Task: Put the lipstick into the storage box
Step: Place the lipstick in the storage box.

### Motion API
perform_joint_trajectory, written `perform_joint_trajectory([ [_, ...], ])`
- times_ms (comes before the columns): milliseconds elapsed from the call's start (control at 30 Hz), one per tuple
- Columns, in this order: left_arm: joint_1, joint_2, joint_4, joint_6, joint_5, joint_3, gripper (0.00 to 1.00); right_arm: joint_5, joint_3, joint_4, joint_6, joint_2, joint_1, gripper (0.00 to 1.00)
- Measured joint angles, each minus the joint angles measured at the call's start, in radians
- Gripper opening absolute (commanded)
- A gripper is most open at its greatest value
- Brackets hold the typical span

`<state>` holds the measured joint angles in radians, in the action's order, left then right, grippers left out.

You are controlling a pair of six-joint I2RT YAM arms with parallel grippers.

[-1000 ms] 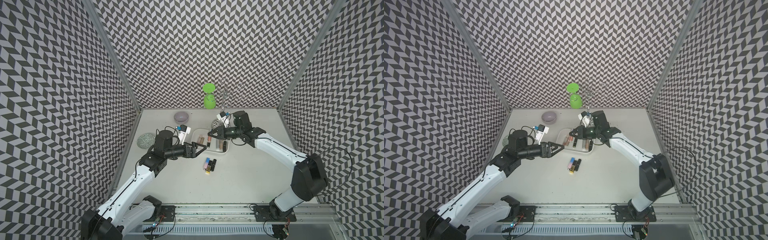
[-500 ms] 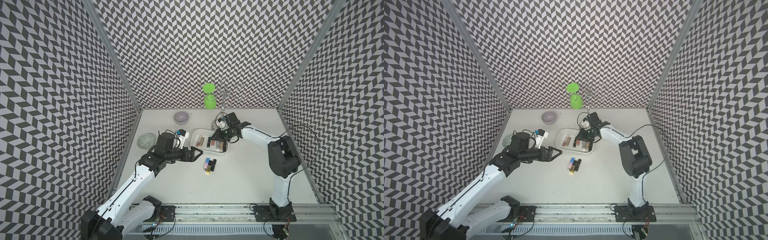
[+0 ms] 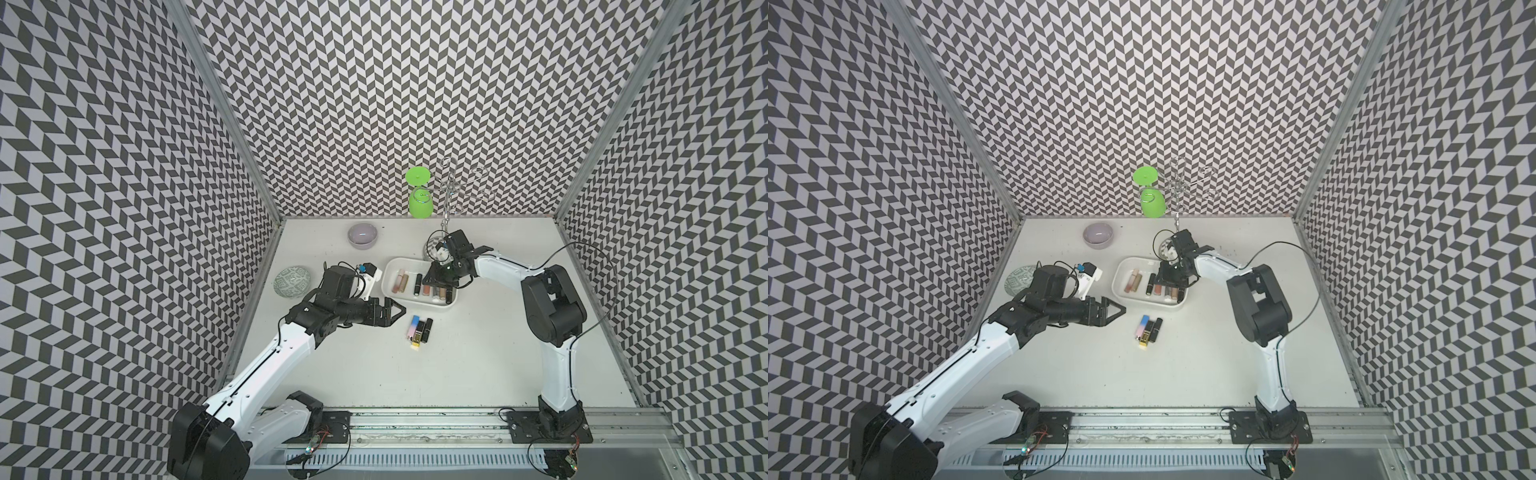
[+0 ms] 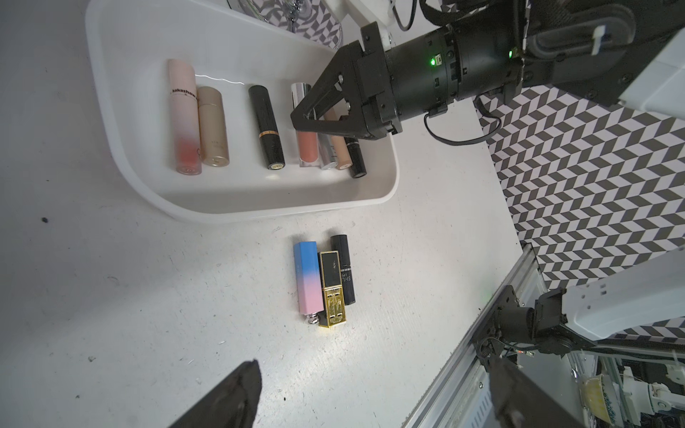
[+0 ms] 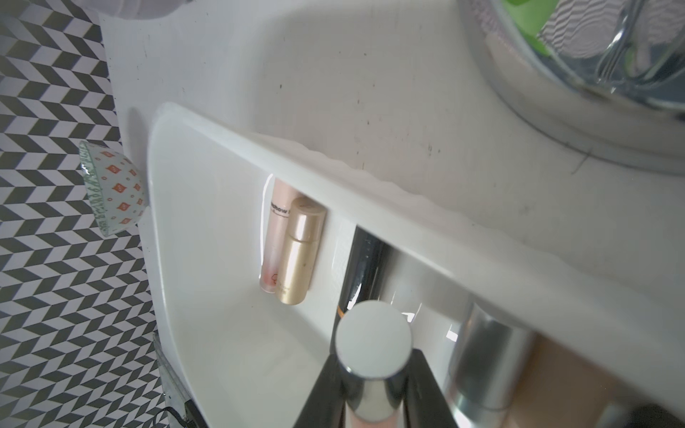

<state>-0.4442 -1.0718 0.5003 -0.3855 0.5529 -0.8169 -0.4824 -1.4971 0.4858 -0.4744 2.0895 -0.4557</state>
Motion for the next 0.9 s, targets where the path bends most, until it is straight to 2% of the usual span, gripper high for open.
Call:
perform_joint_trajectory([
  [633, 0.000, -0.009, -0.002, 0.002, 0.009, 0.015, 0.99, -0.005, 0.000, -0.021, -0.019, 0.025, 0.000, 0.37],
  [900, 0.000, -0.009, -0.005, -0.001, 0.006, 0.039, 0.99, -0.016, 0.005, -0.024, -0.023, 0.012, 0.000, 0.38],
])
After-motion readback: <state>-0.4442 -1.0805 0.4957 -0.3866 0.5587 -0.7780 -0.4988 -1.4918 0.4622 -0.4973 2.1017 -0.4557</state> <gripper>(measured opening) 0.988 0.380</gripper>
